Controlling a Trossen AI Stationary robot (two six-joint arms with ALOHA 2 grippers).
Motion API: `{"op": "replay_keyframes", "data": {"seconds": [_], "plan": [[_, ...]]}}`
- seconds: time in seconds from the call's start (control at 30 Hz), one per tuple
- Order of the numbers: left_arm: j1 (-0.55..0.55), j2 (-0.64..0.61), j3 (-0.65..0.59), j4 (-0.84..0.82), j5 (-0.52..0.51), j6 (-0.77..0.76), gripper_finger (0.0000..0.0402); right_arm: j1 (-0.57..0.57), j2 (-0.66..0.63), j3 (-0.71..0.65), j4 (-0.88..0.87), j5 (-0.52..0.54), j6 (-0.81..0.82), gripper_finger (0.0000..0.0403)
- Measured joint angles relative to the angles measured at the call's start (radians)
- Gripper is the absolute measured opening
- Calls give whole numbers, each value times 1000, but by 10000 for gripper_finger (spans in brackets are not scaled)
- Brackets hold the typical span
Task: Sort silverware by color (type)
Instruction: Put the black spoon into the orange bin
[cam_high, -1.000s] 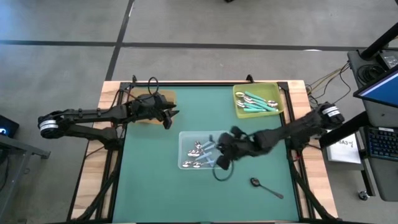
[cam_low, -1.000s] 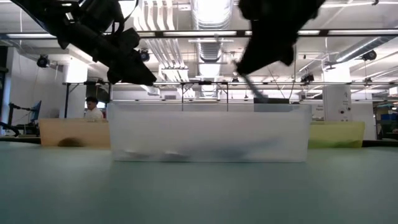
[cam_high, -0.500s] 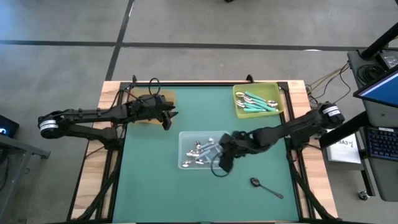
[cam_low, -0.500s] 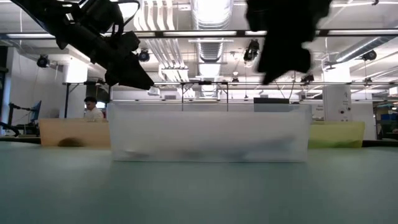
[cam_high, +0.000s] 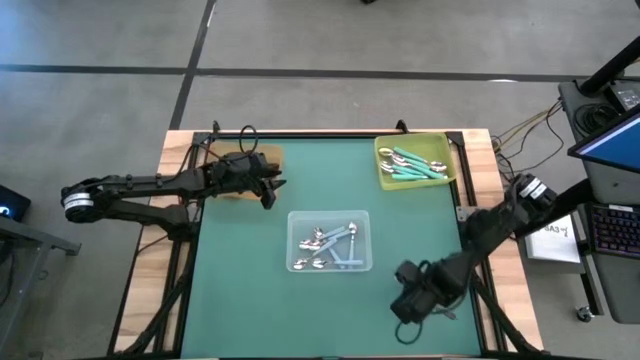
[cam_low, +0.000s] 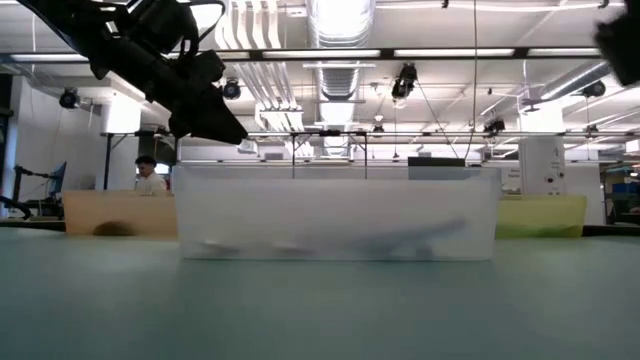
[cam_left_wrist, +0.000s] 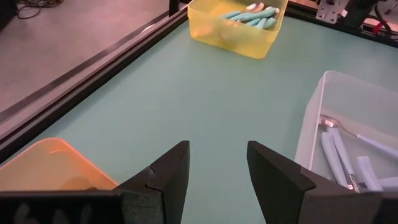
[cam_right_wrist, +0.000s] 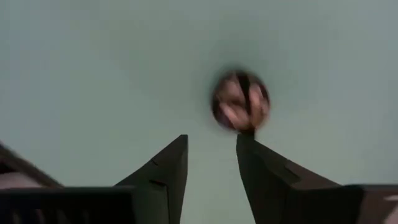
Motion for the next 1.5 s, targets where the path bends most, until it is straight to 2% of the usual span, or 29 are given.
{"op": "replay_keyframes", "data": {"seconds": [0.17, 0.43, 0.57, 0.7, 0.83, 0.97, 1.03, 1.2, 1.27, 1.33, 1.4, 1.5], "plan": [[0, 0, 0, 5, 0, 0, 146, 28, 52, -25, -3, -53, 44, 121], [0, 0, 0, 7, 0, -26, 146, 28, 119, -31, -4, -161, -31, 124], [0, 0, 0, 9, 0, -26, 146, 24, 151, -31, -15, -171, -74, 118], [0, 0, 0, 9, 0, -27, 146, 6, 180, -32, -16, -183, -112, 89], [-2, 0, 0, 9, 0, -27, 146, -24, 191, -33, -13, -197, -165, 24], [-6, 0, 0, 9, 10, -14, 146, -54, 172, -34, -37, -194, -228, 12], [-7, 0, 0, 9, 33, 15, 146, -72, 145, -39, -83, -157, -249, 11], [-16, 1, 0, 33, 150, 74, 146, -136, -4, -37, -152, 35, -267, 10], [-27, 2, 0, 54, 227, 78, 146, -170, -76, -38, -147, 162, -295, 10], [-42, 2, 0, 78, 293, 82, 146, -209, -144, -38, -107, 343, -347, 9], [-62, 2, -1, 111, 315, 82, 146, -247, -210, -38, -66, 512, -425, 9], [-97, 24, -2, 172, 316, 83, 146, -324, -270, -37, 65, 680, -630, 9]]}}
